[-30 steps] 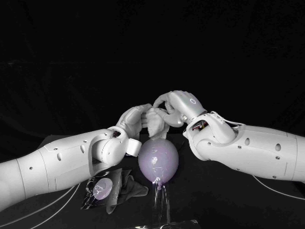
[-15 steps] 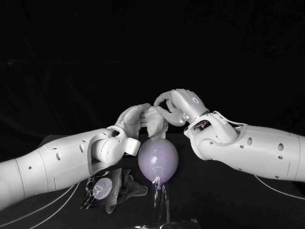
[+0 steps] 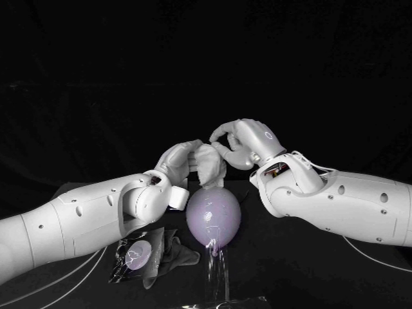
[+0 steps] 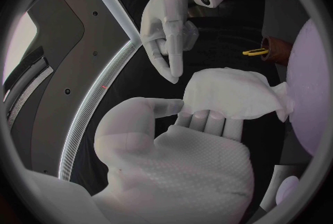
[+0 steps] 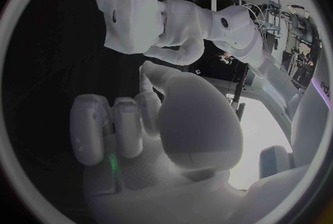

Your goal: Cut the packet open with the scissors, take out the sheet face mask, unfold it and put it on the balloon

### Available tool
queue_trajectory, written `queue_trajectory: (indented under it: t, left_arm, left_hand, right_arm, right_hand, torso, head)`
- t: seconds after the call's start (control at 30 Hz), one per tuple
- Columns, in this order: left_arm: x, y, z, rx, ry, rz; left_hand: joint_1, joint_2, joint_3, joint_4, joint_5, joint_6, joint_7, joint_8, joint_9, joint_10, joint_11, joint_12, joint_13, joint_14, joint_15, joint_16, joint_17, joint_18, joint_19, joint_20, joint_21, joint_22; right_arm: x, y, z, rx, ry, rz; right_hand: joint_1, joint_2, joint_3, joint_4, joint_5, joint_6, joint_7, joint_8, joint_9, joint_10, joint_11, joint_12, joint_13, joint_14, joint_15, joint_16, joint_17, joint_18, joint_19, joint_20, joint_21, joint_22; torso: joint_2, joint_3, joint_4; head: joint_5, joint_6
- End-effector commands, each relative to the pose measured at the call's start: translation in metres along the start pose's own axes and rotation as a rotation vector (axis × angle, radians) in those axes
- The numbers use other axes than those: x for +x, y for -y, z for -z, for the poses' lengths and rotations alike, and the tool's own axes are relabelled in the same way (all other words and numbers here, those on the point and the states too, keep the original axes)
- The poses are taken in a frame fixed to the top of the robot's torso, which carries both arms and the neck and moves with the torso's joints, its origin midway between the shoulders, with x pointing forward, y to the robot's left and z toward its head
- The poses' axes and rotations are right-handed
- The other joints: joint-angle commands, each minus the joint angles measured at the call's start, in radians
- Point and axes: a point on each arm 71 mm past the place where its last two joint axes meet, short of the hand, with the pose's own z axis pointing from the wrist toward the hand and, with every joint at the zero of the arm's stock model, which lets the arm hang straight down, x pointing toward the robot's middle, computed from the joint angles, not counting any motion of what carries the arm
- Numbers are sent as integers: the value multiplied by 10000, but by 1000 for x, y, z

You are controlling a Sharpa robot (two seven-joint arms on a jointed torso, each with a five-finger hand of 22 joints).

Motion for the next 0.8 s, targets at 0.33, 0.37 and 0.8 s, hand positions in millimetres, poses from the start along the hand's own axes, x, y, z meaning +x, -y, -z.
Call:
queue_trajectory:
  t: [0.33,0.37,0.8]
  left_arm:
    - [5,2,-2,93,-212,118]
    - [5,2,-2,92,-215,120]
    - [5,2,-2,92,-241,130]
  left_hand:
    - [-91,34,1,-76,31,5,195,-45,12,-88,3,-15,-11,-61,16,-27,-12,91,-82,-10,-35,-12]
    - [-91,34,1,-76,31,5,195,-45,12,-88,3,-15,-11,-61,16,-27,-12,91,-82,-10,-35,-12]
    - [-89,33,5,-92,31,5,195,-47,13,-89,3,-14,-11,-62,16,-26,-12,90,-75,-9,-35,-12]
  right_arm:
    - [13,-1,-8,366,-697,167]
    - [14,-1,-9,374,-712,198]
    - [19,-1,-10,370,-871,591]
  right_hand:
    - [-1126,-971,-1114,637,45,-974,464,-733,-329,324,351,-557,1387,993,220,-71,2518,-22,239,145,-586,2158]
    - [-1121,-971,-1130,645,45,-958,463,-733,-330,324,353,-550,1391,993,224,-69,2520,-24,244,151,-575,2161]
    - [-835,-849,-1226,641,46,-597,362,-653,-322,334,281,-479,1431,1011,186,-27,2561,-33,284,187,-495,2188]
  torso:
    - [15,-9,11]
    - [15,-8,11]
    - [0,1,4]
  head:
    - [-23,2]
    - [-23,2]
    - [10,-41]
